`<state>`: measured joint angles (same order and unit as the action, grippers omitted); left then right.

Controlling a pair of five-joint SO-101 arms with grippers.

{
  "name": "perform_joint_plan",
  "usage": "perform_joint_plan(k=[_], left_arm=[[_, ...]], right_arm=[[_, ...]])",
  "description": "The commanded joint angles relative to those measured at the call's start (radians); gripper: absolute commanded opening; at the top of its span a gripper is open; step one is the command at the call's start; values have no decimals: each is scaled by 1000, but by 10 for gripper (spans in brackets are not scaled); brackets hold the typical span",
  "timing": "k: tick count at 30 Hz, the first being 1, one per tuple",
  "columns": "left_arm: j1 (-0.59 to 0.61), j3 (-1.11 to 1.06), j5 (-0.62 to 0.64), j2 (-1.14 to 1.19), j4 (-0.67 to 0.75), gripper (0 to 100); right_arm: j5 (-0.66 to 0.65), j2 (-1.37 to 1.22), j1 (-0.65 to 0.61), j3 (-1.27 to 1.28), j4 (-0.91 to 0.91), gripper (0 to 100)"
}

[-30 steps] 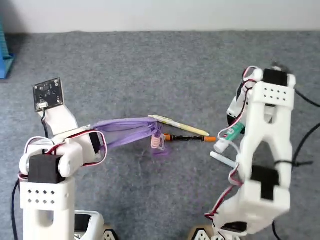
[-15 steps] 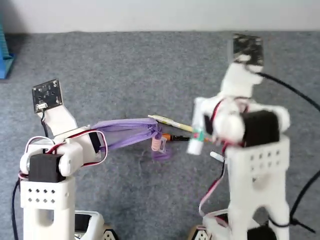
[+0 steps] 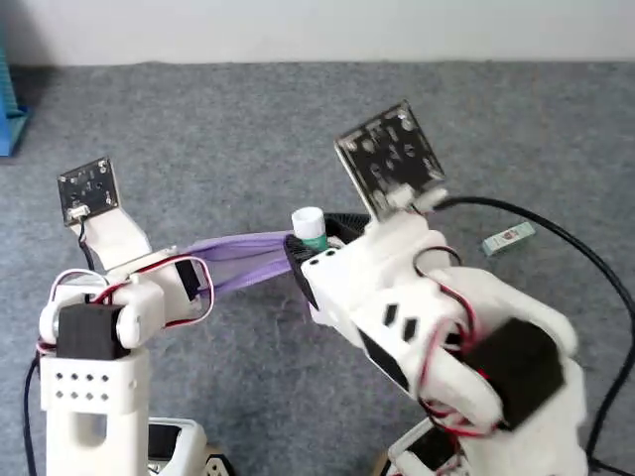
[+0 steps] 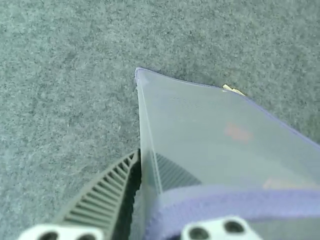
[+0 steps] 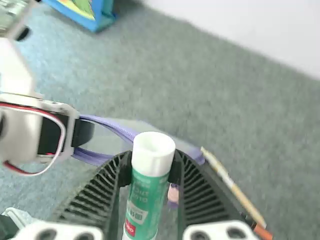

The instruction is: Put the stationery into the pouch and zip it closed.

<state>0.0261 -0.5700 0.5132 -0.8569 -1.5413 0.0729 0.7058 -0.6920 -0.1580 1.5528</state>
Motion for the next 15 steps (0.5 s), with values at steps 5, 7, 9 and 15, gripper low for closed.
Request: perform_joint_plan(k=[5, 7, 9, 15], left_arm=[[2, 94, 11, 0, 15, 12], [3, 81, 11, 0, 15, 12], [3, 70, 11, 0, 15, 12], [2, 65, 11, 0, 14, 12]], right_arm=[[-28, 97, -8, -37, -99, 8], [-28, 102, -10, -14, -151, 8], [-28, 102, -10, 21, -220, 8], [-44, 102, -42, 195, -510, 8]])
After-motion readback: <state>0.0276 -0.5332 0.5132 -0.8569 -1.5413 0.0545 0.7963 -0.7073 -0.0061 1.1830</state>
